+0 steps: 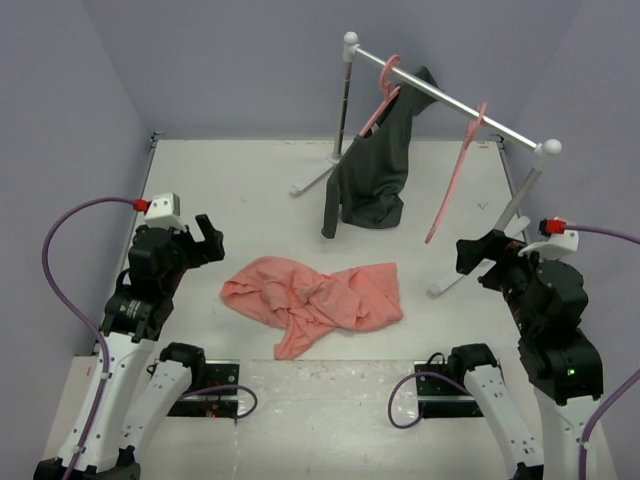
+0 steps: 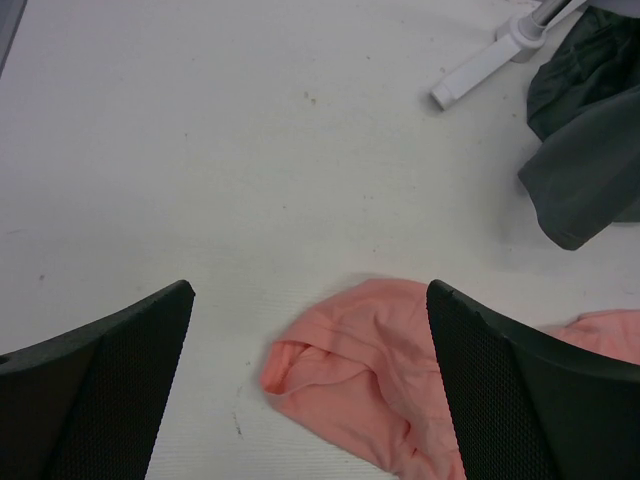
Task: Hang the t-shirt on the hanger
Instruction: Pick up the hanger from the clothesline.
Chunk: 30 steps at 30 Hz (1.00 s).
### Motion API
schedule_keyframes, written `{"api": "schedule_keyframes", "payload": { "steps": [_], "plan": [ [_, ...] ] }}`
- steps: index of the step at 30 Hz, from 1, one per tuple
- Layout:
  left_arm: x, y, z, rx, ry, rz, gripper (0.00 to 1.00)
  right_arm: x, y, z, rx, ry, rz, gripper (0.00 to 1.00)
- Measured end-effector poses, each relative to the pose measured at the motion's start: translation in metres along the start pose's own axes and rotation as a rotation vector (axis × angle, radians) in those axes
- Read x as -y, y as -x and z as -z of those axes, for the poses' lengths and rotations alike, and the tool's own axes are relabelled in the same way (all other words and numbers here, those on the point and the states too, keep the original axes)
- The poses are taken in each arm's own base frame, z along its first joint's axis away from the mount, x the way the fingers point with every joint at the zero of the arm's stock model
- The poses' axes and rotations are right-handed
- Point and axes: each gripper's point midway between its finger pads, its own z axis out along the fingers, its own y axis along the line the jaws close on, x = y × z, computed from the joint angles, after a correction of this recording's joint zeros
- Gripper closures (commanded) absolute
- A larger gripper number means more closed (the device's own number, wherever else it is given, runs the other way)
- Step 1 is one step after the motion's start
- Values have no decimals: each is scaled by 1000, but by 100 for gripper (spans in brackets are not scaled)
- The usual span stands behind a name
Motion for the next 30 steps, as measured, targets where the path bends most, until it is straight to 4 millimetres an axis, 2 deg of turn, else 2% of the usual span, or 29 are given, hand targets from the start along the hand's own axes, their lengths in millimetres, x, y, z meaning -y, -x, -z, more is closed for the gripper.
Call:
{"api": "schedule_keyframes", "payload": {
  "steps": [7, 13, 15, 17, 19, 21, 24, 26, 28, 30],
  "plan": [
    [0, -3, -3, -14, 4, -2, 0, 2, -1, -7, -16, -25, -15, 1],
    [2, -2, -5, -9, -5, -1, 0, -18, 14, -18, 3, 46, -35, 1],
    [2, -3, -7, -15, -7, -1, 0, -25, 26, -31, -22, 33, -39, 1],
    [3, -4, -8, -20, -8, -2, 0, -36, 48, -55, -42, 9, -44, 1],
    [3, -4, -8, -24, -9, -2, 0, -42, 63, -88, -58, -45, -41, 1],
    [3, -6, -9, -27, -9, -3, 0, -44, 70, -121, -73, -102, -30, 2],
    [2, -9, -10, -36, -6, -4, 0, -32, 54, -166, -146, -233, 12, 19],
    [2, -11, -11, -42, -7, -4, 0, -22, 41, -185, -180, -300, 39, 42],
    [2, -12, -12, -47, -9, -5, 0, -12, 27, -192, -204, -331, 63, 64],
    [3, -13, -13, -52, -14, -5, 0, -6, 16, -191, -216, -339, 73, 72]
  ]
}}
